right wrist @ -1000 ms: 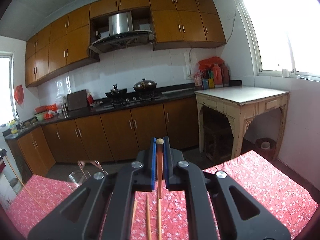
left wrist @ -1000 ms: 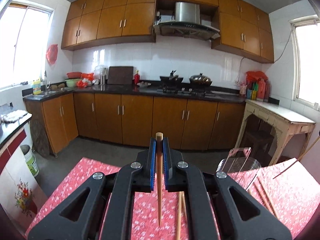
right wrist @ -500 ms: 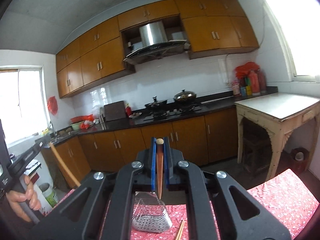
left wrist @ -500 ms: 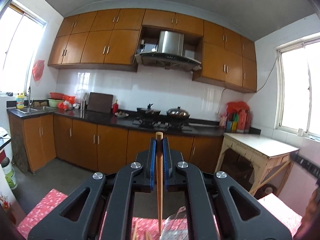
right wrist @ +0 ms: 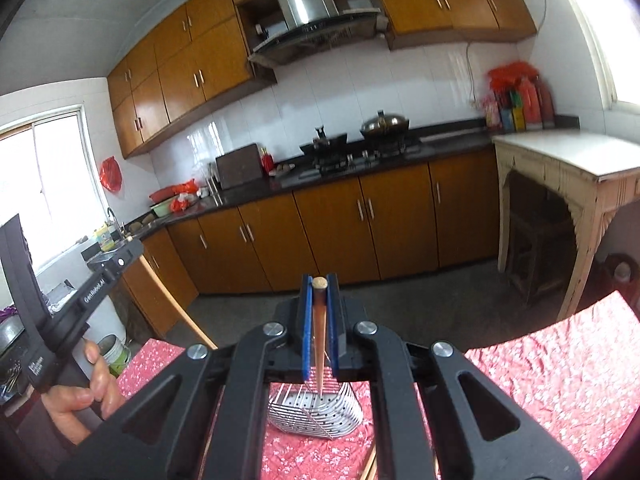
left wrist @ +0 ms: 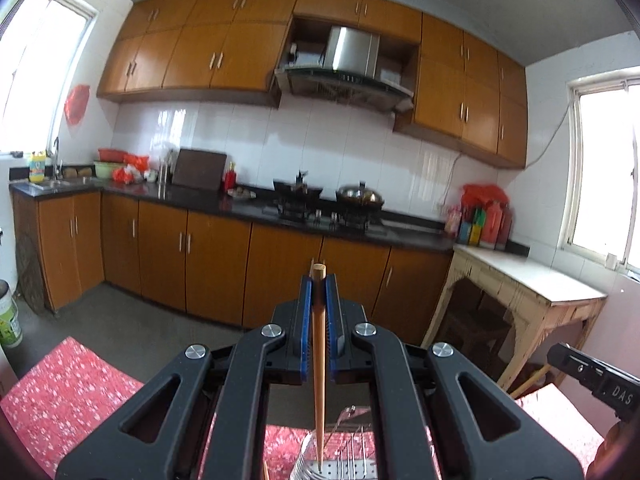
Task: Organize utensils
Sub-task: 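Open the left gripper over the wire holder while the right gripper releases its chopstick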
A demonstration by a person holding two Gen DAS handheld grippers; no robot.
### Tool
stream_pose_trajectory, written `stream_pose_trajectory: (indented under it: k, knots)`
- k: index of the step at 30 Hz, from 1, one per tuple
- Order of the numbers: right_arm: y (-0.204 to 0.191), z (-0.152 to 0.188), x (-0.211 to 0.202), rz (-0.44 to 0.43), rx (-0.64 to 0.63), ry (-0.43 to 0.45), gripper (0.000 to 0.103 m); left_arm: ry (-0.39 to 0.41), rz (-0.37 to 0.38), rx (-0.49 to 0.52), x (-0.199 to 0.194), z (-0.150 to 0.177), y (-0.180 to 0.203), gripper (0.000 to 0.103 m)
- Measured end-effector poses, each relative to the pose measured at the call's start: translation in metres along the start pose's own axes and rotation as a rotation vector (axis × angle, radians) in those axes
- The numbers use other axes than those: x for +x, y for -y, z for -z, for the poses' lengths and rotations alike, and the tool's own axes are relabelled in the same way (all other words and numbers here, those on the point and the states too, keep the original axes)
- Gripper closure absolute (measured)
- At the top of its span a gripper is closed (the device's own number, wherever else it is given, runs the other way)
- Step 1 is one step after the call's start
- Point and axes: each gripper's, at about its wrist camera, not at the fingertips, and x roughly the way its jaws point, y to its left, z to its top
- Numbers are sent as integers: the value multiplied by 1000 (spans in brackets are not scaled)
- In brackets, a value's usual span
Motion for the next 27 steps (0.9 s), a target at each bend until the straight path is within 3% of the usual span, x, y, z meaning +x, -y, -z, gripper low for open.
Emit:
stream_pose_trajectory:
  k: [10, 16, 19, 20, 22, 23, 27]
  knots:
    - [13, 22, 35, 0, 51, -85, 95, -101, -5, 12, 18, 22, -5, 96]
    - [17, 29, 37, 21, 57, -89, 90, -125, -18, 19, 15, 25, -9, 96]
    - [21, 28, 26, 29, 67, -70, 75, -121, -30, 21, 9, 20, -14, 95]
    - [22, 27, 21, 29, 69, -58, 73, -117, -34, 16, 6, 17, -16, 93]
    - [21, 25, 9, 35, 63, -34, 71, -107, -43, 9, 1, 14, -20, 75]
    - [21, 24, 3, 38, 62, -25, 71, -95, -51, 6, -4, 11, -22, 71]
    - [24, 25, -19, 57, 58, 4, 70, -66, -62, 0, -19, 3, -30, 68]
